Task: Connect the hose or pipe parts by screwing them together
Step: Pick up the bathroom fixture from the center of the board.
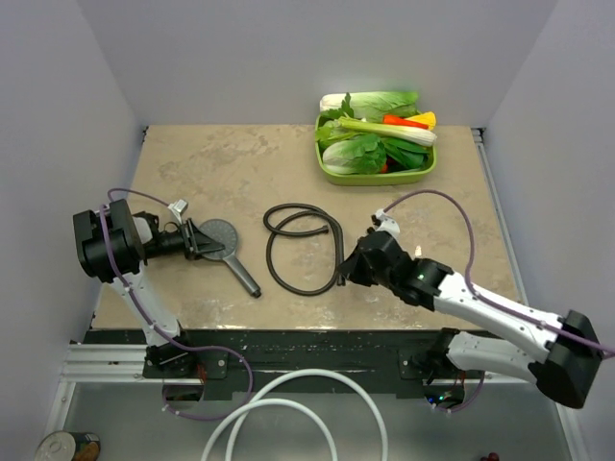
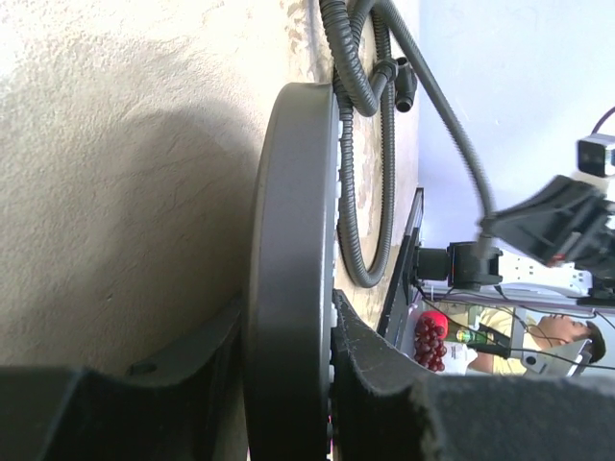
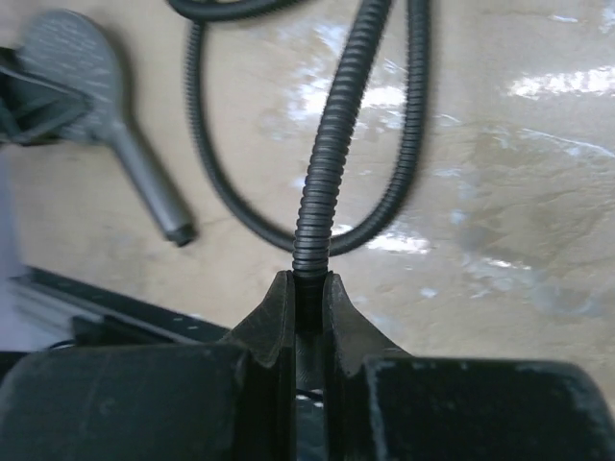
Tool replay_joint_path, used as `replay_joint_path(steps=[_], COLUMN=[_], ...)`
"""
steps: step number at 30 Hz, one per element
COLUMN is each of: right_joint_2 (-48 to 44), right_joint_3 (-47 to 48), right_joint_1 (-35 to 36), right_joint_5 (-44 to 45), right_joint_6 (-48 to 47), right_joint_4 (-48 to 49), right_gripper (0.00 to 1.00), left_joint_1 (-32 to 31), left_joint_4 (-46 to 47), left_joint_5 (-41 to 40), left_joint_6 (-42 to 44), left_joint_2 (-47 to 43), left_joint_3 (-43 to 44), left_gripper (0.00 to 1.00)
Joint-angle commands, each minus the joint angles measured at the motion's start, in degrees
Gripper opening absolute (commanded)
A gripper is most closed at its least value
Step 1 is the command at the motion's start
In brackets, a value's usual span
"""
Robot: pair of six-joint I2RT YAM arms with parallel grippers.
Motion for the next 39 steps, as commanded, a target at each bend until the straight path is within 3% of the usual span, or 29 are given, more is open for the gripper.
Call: replay_joint_path(steps=[1,7,16,17,18,20,21,22,25,29,30,32,33,35,39], right_joint_2=[-7.74,5.24,23.18,25.28,26.43,30.02,31.09,31.88,32.42,31.28,32.41,33.56,34.61,35.32,32.6], right_joint_3=[-2.78,-1.55,0.82,0.91,2.13,4.23,7.12,8.54,13.99,21.02,26.08,32.51,34.11,36.93,31.78], right_joint_1=[0.06,8.83,11.92,12.01,11.93,11.92,11.92,11.84,11.66,11.57,11.57,12.45,13.84,15.61,18.51], right_joint_5=[-2.41,-4.44,-2.16,-2.16,-2.16,-3.47,-4.17,-5.75,-7.16,-10.75,-10.94,-12.95,-12.19,-7.2,-1.56], right_joint_6=[10.21,13.28,22.42,22.52,22.35,20.86,18.07,15.95,4.98,-16.89,-26.68,-35.96,-44.19,-50.57,-71.28], right_joint_4=[2.41,6.28,18.78,19.92,20.72,20.47,18.37,17.31,10.82,1.85,-5.65,-11.41,-16.92,-21.35,-20.25], right_gripper=[0.0,0.0,0.0,0.06,0.18,0.51,0.63,0.84,0.99,0.98,0.98,0.95,0.93,0.92,0.94], left_joint_1=[1.19,1.72,3.39,3.56,3.82,4.18,4.44,4.62,5.06,5.76,6.02,6.11,6.46,6.55,6.73], left_joint_4=[5.11,4.93,3.62,3.09,2.74,1.86,1.42,0.55,-2.08,-6.49,-7.45,-11.05,-12.37,-17.02,-25.46], left_joint_5=[-3.69,-2.81,-1.31,-1.14,-1.05,-0.61,-0.44,-0.09,0.79,2.11,2.29,2.9,3.17,3.87,5.1], left_joint_6=[6.82,6.73,7.61,8.22,8.49,9.27,9.54,9.89,12.0,16.21,17.09,20.24,21.31,25.34,32.73], left_joint_2=[-0.54,-0.36,-1.68,-1.86,-1.94,-1.86,-1.86,-1.51,-0.63,0.08,0.25,0.95,1.3,2.44,4.55], left_joint_3=[0.2,0.37,0.64,0.81,0.72,1.07,1.25,1.43,2.39,4.32,4.76,5.9,6.43,8.18,10.91], left_gripper=[0.0,0.0,0.0,0.0,0.0,0.0,0.0,0.0,0.0,0.0,0.0,0.0,0.0,0.0,0.0])
